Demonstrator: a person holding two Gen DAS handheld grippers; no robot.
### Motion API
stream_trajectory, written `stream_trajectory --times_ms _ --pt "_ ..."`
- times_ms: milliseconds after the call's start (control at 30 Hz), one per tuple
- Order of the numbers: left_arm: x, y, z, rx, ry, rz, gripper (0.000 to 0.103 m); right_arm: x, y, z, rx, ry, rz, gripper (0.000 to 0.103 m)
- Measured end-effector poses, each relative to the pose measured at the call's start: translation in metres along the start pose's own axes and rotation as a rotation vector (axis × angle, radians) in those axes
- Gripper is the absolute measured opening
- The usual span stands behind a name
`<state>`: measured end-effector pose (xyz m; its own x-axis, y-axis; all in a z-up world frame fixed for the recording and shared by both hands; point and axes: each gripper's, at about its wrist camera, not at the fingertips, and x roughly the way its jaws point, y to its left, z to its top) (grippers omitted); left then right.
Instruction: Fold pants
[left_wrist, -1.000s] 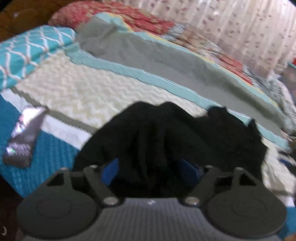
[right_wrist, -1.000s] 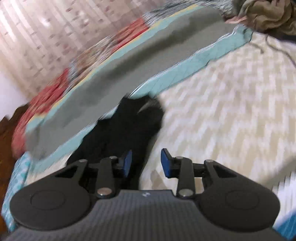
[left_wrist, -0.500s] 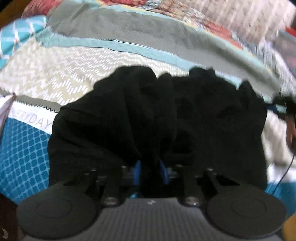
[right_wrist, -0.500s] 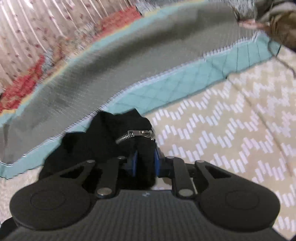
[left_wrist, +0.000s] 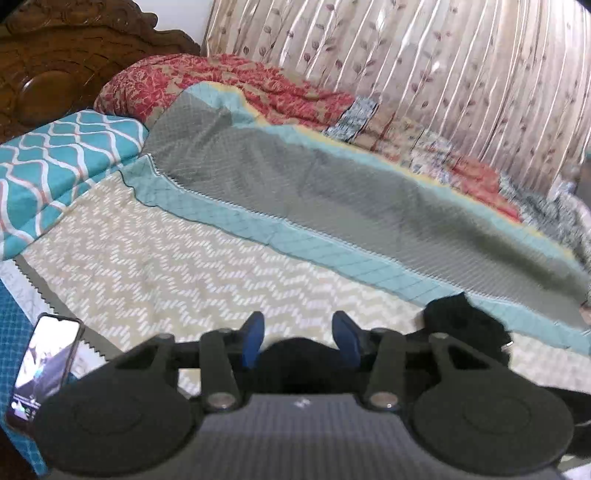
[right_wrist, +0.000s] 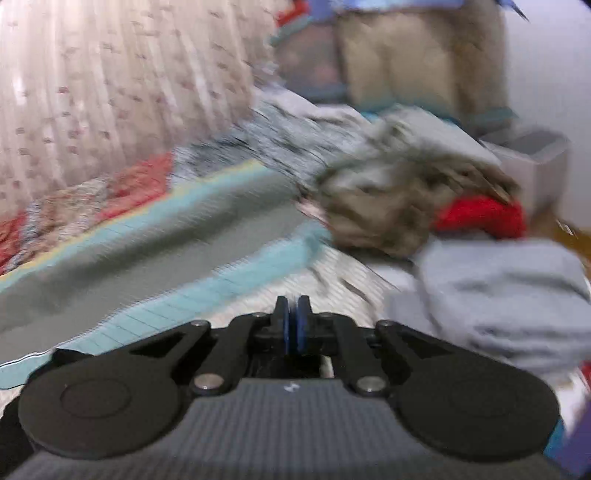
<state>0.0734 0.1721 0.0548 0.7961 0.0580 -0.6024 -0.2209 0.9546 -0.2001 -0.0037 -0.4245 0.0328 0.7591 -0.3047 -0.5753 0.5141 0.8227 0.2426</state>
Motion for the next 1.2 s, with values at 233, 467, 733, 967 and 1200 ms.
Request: stream_trajectory --times_ms 233,467,733,967,1200 --pt "-0.043 0.007 -0.040 0.033 0.073 -0.183 0.064 -0.023 -0.030 -0.028 0.076 0.024 -0.015 0.032" --pt "-0.034 0.008 -0.108 0.002 0.309 -0.289 0.079 -0.014 -0.042 -0.067 0.263 0.164 0.094 0.038" --pt "0.023 0.004 -0.123 -0.193 0.421 -0.312 0.068 0.024 -0.032 -0.084 0.463 0.268 0.161 0.041" --pt "0.027 0.021 -0.108 -0.294 0.435 -0.338 0.009 -0.001 -0.027 -0.059 0.467 0.177 0.112 0.006" --pt "-0.014 0.034 -0.095 -0.256 0.449 -0.449 0.027 -0.080 -0.047 -0.014 0.339 -0.083 0.009 0.006"
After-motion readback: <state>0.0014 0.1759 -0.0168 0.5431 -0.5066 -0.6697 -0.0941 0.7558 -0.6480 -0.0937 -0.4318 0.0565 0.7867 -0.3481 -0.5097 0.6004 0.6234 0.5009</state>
